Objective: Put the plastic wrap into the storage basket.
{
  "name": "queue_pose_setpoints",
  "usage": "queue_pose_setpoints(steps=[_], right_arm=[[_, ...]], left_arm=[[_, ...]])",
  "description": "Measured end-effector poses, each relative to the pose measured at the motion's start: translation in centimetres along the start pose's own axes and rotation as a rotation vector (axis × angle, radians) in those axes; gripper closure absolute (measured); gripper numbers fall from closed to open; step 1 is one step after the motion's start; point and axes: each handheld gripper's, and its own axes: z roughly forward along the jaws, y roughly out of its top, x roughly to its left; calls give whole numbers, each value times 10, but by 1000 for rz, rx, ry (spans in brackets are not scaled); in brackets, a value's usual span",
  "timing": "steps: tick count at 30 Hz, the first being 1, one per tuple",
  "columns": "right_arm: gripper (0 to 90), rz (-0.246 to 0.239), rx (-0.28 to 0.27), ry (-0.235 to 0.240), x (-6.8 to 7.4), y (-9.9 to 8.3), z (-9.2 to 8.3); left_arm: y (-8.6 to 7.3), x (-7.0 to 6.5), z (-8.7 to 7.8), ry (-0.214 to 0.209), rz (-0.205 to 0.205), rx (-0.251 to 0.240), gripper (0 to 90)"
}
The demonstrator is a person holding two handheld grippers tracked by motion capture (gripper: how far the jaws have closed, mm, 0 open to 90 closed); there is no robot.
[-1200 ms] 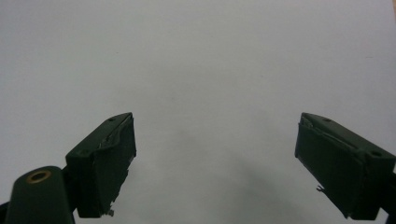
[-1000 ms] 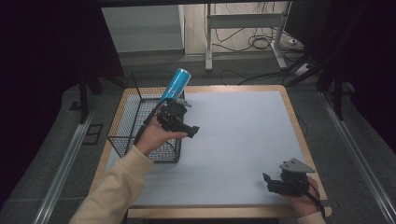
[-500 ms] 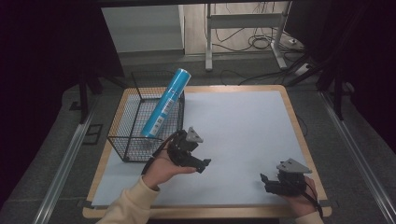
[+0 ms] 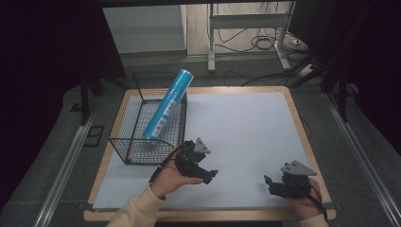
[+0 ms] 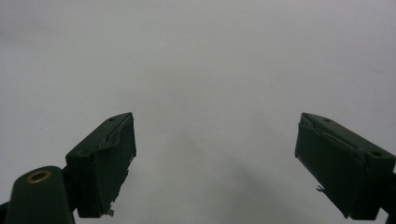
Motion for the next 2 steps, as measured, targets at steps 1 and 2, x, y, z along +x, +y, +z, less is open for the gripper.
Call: queue_pose_setpoints(steps=[1,2], right_arm=[[130,0,-1,1,0,0,0],[130,0,-3,1,1,0,0]], left_arm=[[-1,0,0,-1,0,3,132],[-1,0,0,-1,0,3,132]])
